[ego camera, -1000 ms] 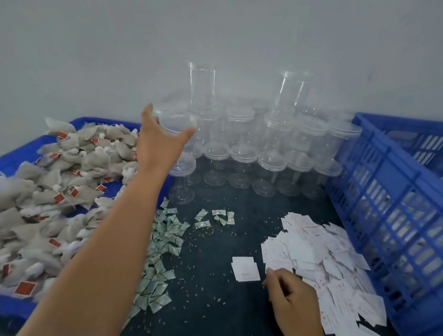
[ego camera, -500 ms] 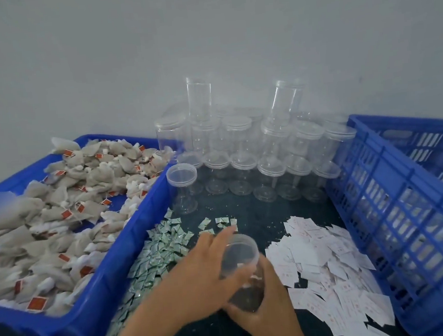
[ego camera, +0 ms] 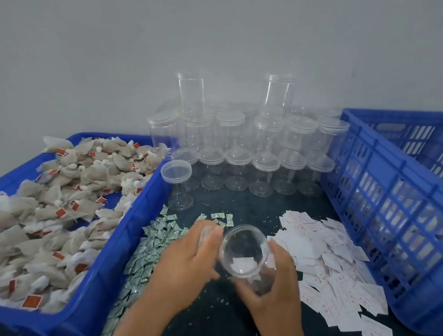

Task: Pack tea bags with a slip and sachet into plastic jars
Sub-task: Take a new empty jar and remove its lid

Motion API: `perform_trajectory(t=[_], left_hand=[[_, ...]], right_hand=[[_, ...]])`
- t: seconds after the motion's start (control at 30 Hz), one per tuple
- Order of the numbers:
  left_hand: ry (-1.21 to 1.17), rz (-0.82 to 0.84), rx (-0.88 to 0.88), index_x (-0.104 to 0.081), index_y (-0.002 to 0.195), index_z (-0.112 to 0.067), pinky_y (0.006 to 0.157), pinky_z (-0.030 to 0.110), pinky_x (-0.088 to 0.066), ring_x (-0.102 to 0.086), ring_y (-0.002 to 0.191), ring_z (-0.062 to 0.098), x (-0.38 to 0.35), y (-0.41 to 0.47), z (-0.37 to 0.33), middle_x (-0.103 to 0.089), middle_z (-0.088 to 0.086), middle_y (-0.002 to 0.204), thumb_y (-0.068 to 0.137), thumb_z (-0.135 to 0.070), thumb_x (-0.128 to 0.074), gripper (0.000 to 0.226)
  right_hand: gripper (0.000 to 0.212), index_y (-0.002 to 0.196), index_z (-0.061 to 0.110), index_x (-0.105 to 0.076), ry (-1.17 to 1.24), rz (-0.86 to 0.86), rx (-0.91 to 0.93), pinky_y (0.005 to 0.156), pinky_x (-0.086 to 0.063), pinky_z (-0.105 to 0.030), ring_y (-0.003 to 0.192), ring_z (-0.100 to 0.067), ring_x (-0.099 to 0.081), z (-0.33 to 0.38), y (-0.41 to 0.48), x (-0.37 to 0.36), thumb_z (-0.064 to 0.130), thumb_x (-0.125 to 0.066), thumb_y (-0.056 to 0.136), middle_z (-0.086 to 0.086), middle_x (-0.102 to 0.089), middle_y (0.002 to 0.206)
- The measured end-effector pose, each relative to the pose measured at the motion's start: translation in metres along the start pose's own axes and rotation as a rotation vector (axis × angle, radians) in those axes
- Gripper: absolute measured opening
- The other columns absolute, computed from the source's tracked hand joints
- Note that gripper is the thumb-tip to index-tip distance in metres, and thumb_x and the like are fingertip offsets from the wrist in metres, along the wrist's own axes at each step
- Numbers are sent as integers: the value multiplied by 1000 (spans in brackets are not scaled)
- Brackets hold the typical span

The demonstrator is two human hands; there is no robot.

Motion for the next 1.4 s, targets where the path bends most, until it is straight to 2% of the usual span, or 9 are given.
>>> perform_trajectory(t=[0.17, 0.3, 0.4, 0.5, 0.8, 0.97, 1.07, 1.2, 1.4], left_hand=[[92, -55, 176, -67, 102, -41, 70, 33, -60, -71, 63, 1, -14, 18, 42, -75, -17, 70, 106, -49, -40, 28], [348, -198, 106, -73, 100, -39, 68, 23, -51, -63, 77, 1, -35, 23, 76, -67, -17, 83, 103, -46, -55, 19], [634, -222, 74, -70, 119, -37, 84, 28, -49, -52, 101, 11, -47, 28, 90, -54, -11, 105, 97, -50, -64, 26], [653, -253, 49, -64, 133, -33, 96, 30, -47, -51, 112, 14, -45, 33, 84, -53, -7, 119, 93, -54, -68, 45], [475, -414, -6, -67, 96, -41, 60, 27, -50, -63, 73, 0, 97, 39, 21, -69, -21, 87, 97, -50, -50, 19], [835, 42, 430, -52, 150, -30, 108, 41, -47, -54, 134, 27, 170, 82, 64, -54, 1, 153, 100, -13, -54, 53], [826, 261, 434, -30, 164, -32, 112, 42, -44, -47, 143, 29, 159, 93, 89, -42, 5, 163, 100, -18, -60, 71], [706, 259, 377, -61, 138, -28, 63, 31, -49, -63, 76, 20, 146, 94, 114, -69, -1, 97, 98, -3, -45, 50], [703, -18, 351, -61, 70, -10, 57, 33, -41, -54, 68, 22, 154, 103, 120, -62, 7, 74, 96, -14, -65, 26]], right_hand=[[110, 151, 70, -28, 257, -37, -258, 109, -55, -48, 129, -20, -68, -6, 6, 9, 67, -93, 62, 18, -58, 149], [110, 152, 66, -30, 241, 52, -224, 103, -57, -37, 122, -9, -69, -2, 5, 5, 62, -91, 61, 22, -61, 146], [107, 149, 69, -32, 232, 100, -170, 95, -55, -15, 119, 0, -68, 4, 5, 3, 60, -94, 62, 30, -61, 139], [105, 148, 69, -34, 227, 122, -153, 93, -54, -16, 121, -3, -68, 6, 5, 2, 57, -95, 64, 30, -62, 139], [107, 146, 72, -31, 243, 184, -190, 92, -49, -13, 110, -5, -73, 1, 5, 1, 61, -91, 57, 30, -66, 130], [103, 139, 76, -33, 264, 223, -173, 95, -48, -24, 112, 14, -66, 8, 4, -2, 58, -91, 56, 41, -64, 127], [102, 139, 75, -36, 257, 233, -150, 97, -48, -25, 112, 6, -70, 8, 4, -3, 57, -90, 55, 38, -66, 130], [104, 143, 70, -38, 223, 249, -152, 90, -51, -21, 90, -4, -75, 1, 4, -4, 60, -91, 54, 23, -73, 122], [104, 147, 63, -40, 219, 256, -151, 91, -59, -18, 81, -7, -69, -6, 6, -5, 60, -91, 56, 16, -73, 123]])
Point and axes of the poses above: each hand's wrist, its own y-axis towards the middle knuckle, its own x-axis out of the back of the hand, z = x × y, the point moved 1 cm from there along y, towards the middle knuckle
